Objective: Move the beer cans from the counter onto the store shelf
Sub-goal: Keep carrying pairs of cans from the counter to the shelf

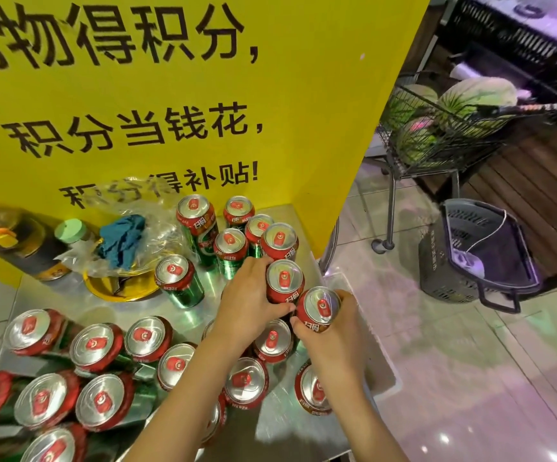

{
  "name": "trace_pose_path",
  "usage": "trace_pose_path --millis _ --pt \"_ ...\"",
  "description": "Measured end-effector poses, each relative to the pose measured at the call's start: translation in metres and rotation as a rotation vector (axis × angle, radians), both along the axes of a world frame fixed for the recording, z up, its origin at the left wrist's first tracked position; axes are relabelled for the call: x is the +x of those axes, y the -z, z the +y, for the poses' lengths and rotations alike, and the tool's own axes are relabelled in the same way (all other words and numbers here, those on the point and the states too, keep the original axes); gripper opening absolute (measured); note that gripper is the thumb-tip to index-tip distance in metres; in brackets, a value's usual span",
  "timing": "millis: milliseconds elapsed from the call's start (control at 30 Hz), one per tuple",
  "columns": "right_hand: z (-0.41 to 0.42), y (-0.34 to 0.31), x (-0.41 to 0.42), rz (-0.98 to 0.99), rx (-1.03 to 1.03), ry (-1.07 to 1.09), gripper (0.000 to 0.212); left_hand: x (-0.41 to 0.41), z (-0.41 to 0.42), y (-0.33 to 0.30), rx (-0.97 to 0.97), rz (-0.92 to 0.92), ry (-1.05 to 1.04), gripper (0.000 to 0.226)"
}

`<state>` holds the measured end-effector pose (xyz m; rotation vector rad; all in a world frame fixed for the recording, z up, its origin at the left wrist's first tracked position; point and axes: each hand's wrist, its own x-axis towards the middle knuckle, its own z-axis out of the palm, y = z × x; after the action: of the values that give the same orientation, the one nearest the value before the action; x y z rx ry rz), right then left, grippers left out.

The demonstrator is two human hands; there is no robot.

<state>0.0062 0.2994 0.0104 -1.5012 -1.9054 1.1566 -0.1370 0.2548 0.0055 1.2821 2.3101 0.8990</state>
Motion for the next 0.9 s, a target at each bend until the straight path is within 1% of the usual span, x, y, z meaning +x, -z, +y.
trace_pose_path --millis 100,200,333,433,500,600,667,833,900 --pt "0.005 0.000 0.005 0.006 -0.011 -0.031 0.053 0.004 0.003 -0.002 -0.017 0.018 -0.028 0.074" --pt "0.011 -0.002 0.014 0.032 -0.041 -0.055 0.052 0.012 0.001 -0.005 0.030 0.026 -0.063 0.072" --pt "0.019 -0.007 0.030 0.043 -0.074 -0.096 0.053 0.027 0.002 -0.021 0.145 0.024 -0.047 0.071" --pt "0.025 -0.015 0.045 0.075 -0.064 -0.085 0.051 0.038 0.004 -0.043 0.247 -0.001 -0.052 0.072" --pt "0.032 -0.023 0.056 0.143 -0.021 -0.090 0.052 0.047 0.003 -0.059 0.301 -0.037 -0.083 0.073" --pt "0.045 -0.039 0.072 0.245 0.000 -0.091 0.058 0.064 0.000 -0.085 0.406 -0.203 -0.148 0.068" --pt "0.054 -0.054 0.080 0.324 0.003 -0.115 0.060 0.076 -0.003 -0.104 0.501 -0.279 -0.173 0.063" --pt "0.064 -0.103 0.094 0.606 -0.050 -0.256 0.054 0.099 -0.015 -0.141 0.688 -0.359 -0.302 0.064" --pt "0.063 -0.117 0.095 0.688 -0.090 -0.319 0.058 0.107 -0.027 -0.152 0.740 -0.357 -0.364 0.063"
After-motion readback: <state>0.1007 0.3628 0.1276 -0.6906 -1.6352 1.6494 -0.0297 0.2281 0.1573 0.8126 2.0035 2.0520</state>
